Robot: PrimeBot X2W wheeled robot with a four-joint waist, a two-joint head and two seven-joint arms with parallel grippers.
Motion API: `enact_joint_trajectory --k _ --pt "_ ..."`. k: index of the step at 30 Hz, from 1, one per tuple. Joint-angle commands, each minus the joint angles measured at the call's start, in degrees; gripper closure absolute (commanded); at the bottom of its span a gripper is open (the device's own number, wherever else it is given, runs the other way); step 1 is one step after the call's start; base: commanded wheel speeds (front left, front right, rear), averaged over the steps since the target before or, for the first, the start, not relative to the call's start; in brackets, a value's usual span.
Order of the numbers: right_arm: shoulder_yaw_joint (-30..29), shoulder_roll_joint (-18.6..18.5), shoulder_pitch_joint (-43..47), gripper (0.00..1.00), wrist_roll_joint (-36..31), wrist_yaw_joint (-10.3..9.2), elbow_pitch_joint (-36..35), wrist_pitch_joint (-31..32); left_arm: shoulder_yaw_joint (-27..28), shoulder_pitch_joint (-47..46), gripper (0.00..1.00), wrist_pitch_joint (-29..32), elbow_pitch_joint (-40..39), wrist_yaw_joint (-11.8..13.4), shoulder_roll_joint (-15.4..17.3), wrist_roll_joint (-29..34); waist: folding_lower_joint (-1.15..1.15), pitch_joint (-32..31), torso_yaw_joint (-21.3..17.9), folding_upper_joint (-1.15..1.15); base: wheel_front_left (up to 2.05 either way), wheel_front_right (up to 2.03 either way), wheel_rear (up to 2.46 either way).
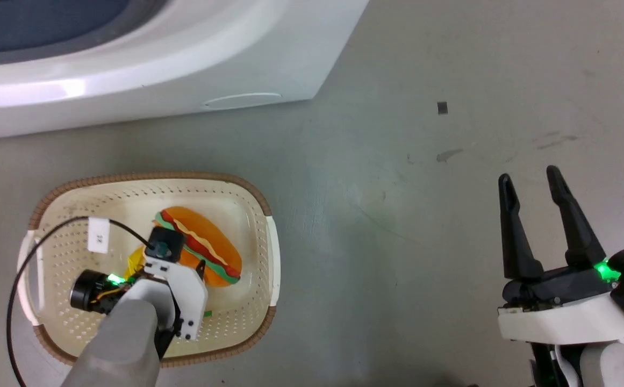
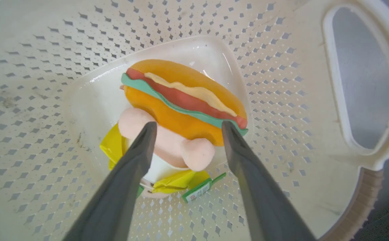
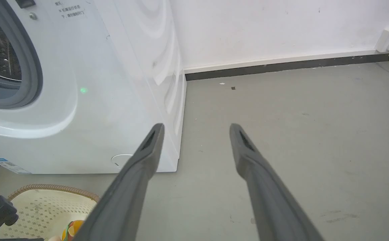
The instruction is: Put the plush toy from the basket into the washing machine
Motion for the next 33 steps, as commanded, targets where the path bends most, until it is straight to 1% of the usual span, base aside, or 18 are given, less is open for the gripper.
enact_joint_trajectory --k 1,8,17,33 --pt "-0.05 -0.01 -1.29 0.0 0.74 0.03 -0.61 -0.64 -0.19 -2.03 0.0 0.16 1.47 -0.39 0.34 -0.77 -0.01 1.63 -0.71 0.0 0.0 0.0 0.0" --pt "0.32 -0.01 -2.53 0.0 2.37 0.03 -1.52 -1.48 -1.08 -6.47 0.0 2.15 5.72 -1.02 2.5 -2.27 -0.01 6.01 -2.1 0.0 0.0 0.0 0.0" --pt "1.14 -0.01 -3.84 0.0 3.68 0.03 -3.28 -2.5 -2.15 -12.31 0.0 2.75 10.86 -0.76 5.1 -3.96 -0.01 12.37 -4.06 0.0 0.0 0.0 0.0" --pt "1.66 -0.01 -4.47 0.0 5.33 0.03 -4.42 -2.5 -3.82 -14.26 0.0 5.19 10.97 -0.21 7.52 -3.96 -0.01 15.99 -6.44 0.0 0.0 0.0 0.0"
